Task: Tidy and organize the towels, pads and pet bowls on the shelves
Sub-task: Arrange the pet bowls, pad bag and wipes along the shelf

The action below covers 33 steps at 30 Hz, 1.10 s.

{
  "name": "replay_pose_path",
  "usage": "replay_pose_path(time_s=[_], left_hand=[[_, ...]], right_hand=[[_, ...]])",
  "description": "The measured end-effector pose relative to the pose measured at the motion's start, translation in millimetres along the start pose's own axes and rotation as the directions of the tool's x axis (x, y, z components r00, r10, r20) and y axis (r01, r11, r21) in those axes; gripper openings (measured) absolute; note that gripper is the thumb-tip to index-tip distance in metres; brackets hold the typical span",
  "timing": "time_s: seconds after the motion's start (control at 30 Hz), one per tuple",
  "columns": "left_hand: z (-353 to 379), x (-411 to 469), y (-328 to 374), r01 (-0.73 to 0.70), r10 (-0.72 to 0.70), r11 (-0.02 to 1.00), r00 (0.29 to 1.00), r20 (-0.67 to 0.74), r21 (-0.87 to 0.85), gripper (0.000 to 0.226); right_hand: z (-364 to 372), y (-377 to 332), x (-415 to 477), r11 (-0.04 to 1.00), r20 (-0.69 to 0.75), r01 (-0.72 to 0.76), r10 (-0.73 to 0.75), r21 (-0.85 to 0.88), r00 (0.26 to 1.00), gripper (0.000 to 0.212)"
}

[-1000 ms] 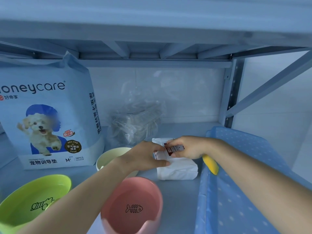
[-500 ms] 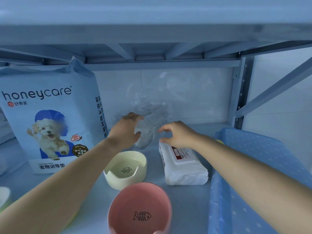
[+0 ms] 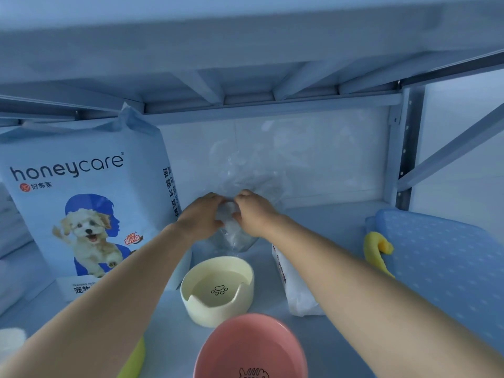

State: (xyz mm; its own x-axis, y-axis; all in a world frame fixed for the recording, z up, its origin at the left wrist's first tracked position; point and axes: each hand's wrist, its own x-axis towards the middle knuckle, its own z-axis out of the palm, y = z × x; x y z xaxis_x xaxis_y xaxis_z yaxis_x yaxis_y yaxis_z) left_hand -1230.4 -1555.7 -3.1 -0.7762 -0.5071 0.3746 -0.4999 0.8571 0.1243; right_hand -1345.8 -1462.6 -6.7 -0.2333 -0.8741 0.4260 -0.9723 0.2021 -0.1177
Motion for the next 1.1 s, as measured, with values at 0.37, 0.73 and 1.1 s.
replay_pose_path(time_s=[0.37,0.73,1.1], left_hand=[[3,-7,30,0.067,-0.039,0.969,0.992,-0.121,0.236,0.048],[1,-26,29,0.027,-0.028,1.000,0.992,-0.125,-0.015,0.055],[-26,-67,51,0.004,-0.020,0.995,0.985,-0.170,-0.098,0.049]], right_hand=[[-12,19,-3,0.999,0.027,0.050,-0.050,-0.019,0.998,0.029],[-26,34,-10,0.991,0.072,0.104,-0.110,0.078,0.991,0.033],[-46,57,-49,0.979,-0.014,0.114,-0.113,0.171,0.993,0.070]])
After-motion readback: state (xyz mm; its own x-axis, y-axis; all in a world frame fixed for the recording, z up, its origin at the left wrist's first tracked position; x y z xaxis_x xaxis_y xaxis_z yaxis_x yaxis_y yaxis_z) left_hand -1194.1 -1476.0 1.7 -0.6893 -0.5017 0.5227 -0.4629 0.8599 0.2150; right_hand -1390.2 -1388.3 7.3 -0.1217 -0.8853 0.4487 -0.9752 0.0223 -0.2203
